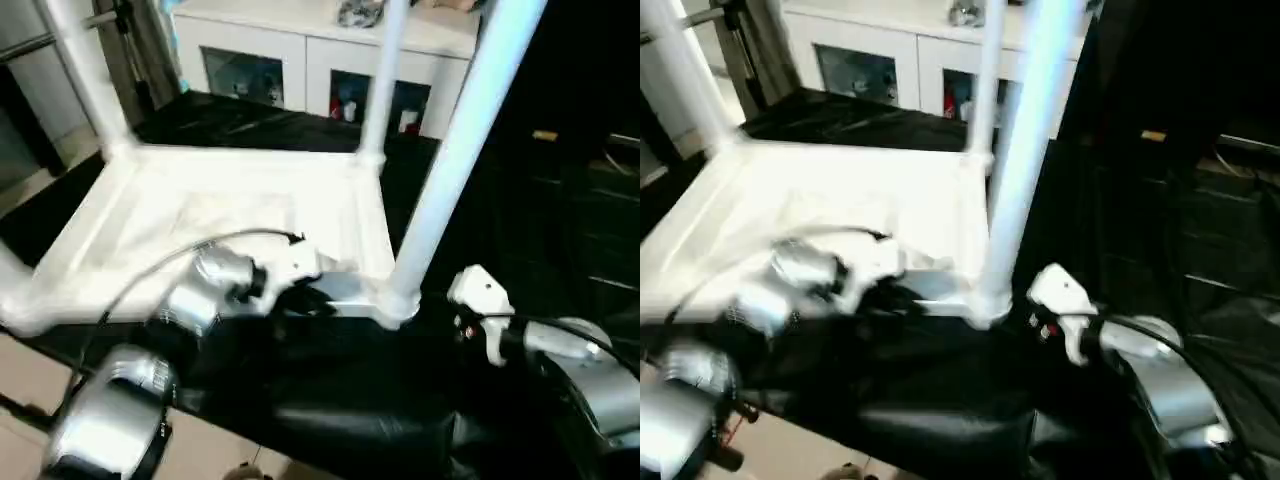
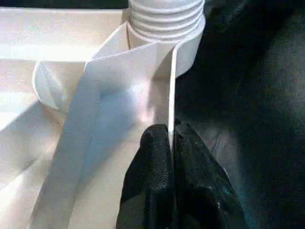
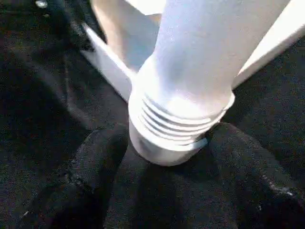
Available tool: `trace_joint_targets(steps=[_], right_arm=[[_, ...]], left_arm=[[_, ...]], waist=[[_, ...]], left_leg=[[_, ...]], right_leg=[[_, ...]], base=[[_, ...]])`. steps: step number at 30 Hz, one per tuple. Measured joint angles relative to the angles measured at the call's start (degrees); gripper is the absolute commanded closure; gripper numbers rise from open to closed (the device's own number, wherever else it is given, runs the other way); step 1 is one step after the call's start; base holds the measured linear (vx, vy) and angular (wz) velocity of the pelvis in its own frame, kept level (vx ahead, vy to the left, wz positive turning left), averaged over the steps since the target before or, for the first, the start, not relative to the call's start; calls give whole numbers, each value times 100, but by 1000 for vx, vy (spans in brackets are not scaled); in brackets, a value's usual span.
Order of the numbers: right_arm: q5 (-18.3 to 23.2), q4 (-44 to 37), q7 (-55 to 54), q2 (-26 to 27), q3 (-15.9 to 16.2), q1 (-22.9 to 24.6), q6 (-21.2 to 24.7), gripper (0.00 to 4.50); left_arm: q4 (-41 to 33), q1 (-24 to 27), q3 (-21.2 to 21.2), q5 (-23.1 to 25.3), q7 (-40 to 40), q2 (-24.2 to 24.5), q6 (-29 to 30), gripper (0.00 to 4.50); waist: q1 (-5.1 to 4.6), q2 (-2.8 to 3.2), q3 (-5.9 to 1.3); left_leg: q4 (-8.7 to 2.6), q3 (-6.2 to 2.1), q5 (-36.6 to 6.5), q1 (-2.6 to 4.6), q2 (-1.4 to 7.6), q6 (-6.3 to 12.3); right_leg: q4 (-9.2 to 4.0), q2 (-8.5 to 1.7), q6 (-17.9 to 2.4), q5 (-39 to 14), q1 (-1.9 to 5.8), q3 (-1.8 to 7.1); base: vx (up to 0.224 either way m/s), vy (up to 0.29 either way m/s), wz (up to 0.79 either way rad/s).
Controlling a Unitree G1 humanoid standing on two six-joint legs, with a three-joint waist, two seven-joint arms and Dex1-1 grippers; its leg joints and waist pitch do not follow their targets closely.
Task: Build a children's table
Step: Rotate leg to tighten
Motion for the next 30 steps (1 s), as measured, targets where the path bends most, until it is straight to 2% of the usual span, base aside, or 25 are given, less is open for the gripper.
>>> trace_joint_targets(steps=[3,6,7,8,11,13,16,26,30], right_arm=[[0,8,-11,0,-3,4,9,134],[6,7,-7,7,2,3,7,134],[18,7,3,24,7,-1,2,107],[22,6,20,39,19,1,1,101],[68,-3,34,73,68,-2,-2,96],[69,-8,64,89,116,-12,-16,63],[71,-21,203,111,254,-5,-120,63],[191,-236,413,44,308,10,-129,63],[235,-244,426,55,309,17,-130,63]], left_arm=[[-306,233,11,5,131,-23,42,441],[-562,452,-7,151,299,25,-270,441],[-703,526,-32,203,314,97,-345,450],[-789,587,-48,213,311,141,-393,450],[-1089,731,-76,227,274,275,-362,450],[-1284,807,-110,202,197,380,-258,450],[-1659,932,-164,130,-100,703,-55,450],[-1812,930,-178,105,-305,1071,51,450],[-1721,870,-163,80,-337,1333,-140,450]], waist=[[-22,1,-6],[-45,-8,-6],[-55,-22,-7],[-59,-38,-8],[-43,-54,-13],[-46,-69,-12],[-92,-101,-12],[-131,-155,-28],[-146,-160,-27]], left_leg=[[0,-1,1,1,-1,0],[0,-2,-1,-3,-2,0],[-4,-2,-1,-4,-2,0],[-7,-3,-1,-5,0,0],[-13,-4,-2,-2,0,0],[-14,-4,-3,-3,-1,1],[-25,-3,-3,-5,0,0],[-26,-3,-1,-1,2,-3],[-26,-4,1,0,1,-5]], right_leg=[[0,0,13,-7,2,2],[-4,0,35,-21,1,4],[-4,0,34,-20,-2,3],[-4,1,31,-18,-3,0],[-8,2,26,-17,-7,-2],[-10,2,25,-16,-10,-3],[-11,4,23,-18,-11,-4],[-8,7,22,-17,-9,-2],[-8,7,19,-15,-10,-1]], base=[[0,0,0],[0,0,0],[0,0,0],[0,0,0],[0,0,0],[0,0,0],[0,0,0],[0,0,0],[0,0,0]])
